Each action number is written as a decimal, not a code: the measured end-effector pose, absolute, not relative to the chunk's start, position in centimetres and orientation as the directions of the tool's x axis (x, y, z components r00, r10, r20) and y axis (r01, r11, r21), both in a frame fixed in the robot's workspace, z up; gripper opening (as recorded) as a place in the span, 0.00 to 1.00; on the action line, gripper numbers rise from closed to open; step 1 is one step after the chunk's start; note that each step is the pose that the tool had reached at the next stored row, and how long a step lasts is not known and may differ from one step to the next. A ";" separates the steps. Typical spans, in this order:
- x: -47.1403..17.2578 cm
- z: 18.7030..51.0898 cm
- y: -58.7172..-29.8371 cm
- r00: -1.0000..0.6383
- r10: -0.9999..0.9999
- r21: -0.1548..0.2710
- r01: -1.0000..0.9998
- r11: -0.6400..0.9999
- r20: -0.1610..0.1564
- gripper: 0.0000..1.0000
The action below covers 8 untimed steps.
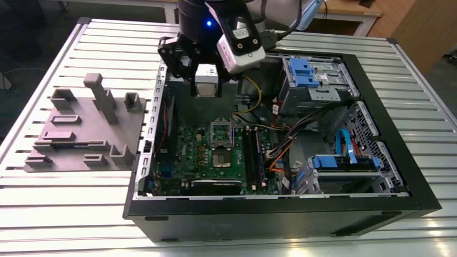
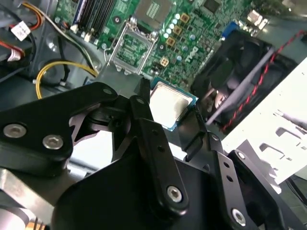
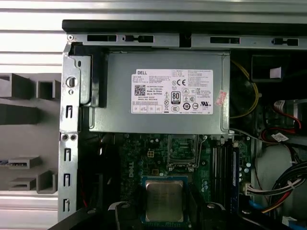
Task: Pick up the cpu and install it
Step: 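Pick up the cpu and move it towards the insertion slot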
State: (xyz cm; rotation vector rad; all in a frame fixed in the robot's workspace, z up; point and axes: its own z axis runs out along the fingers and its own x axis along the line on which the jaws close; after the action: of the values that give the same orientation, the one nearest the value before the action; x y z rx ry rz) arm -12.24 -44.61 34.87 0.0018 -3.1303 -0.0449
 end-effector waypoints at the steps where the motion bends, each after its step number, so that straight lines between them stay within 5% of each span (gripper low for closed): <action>1: -12.1 34.8 -44.7 -1.000 -0.001 0.029 -0.001 1.000 0.011 0.47; 8: -11.9 34.6 -44.8 -1.000 -0.001 0.028 -0.001 1.000 0.011 0.47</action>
State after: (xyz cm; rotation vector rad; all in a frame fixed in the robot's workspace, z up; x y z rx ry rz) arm -11.94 -44.85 34.65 0.0014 -3.1302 -0.0445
